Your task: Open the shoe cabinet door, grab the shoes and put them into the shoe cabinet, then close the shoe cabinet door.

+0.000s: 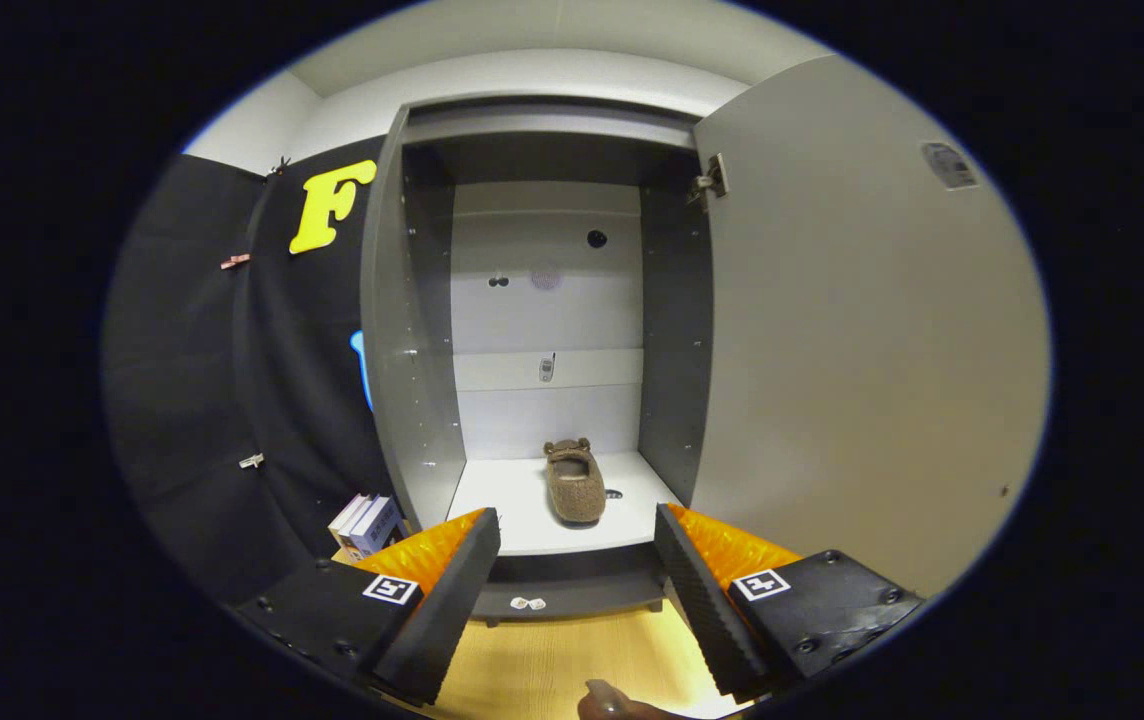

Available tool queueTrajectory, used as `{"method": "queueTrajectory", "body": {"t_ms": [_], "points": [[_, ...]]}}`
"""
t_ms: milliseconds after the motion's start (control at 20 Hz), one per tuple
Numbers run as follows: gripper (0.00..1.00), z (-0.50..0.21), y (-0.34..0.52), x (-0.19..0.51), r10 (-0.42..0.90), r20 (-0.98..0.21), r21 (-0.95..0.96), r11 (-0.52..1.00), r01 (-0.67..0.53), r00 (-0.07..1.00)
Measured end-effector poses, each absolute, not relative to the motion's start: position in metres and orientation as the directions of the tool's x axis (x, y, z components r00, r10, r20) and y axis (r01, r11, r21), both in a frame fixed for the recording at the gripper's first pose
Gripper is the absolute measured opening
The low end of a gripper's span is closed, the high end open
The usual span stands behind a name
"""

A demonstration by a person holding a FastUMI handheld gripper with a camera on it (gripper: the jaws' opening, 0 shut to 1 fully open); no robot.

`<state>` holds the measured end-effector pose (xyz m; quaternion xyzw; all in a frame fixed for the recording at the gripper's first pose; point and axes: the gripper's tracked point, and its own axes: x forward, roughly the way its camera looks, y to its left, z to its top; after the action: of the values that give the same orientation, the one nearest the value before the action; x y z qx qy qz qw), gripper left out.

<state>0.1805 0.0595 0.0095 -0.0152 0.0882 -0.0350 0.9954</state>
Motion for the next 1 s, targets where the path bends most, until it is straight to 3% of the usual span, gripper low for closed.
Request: {"method": "queueTrajectory", "body": {"t_ms": [250,500,1000], "points": [[0.98,0.029,0.015,0.107,-0.119,-0.14,-0.003,0.993,0.12,0.983],[0.98,0.05,-0.026,0.05,-0.088,-0.111,-0.005,0.996,0.088,0.99],[0.98,0.07,-0.146,0.021,-0.107,-0.072,-0.016,0.994,0.106,0.992]]}}
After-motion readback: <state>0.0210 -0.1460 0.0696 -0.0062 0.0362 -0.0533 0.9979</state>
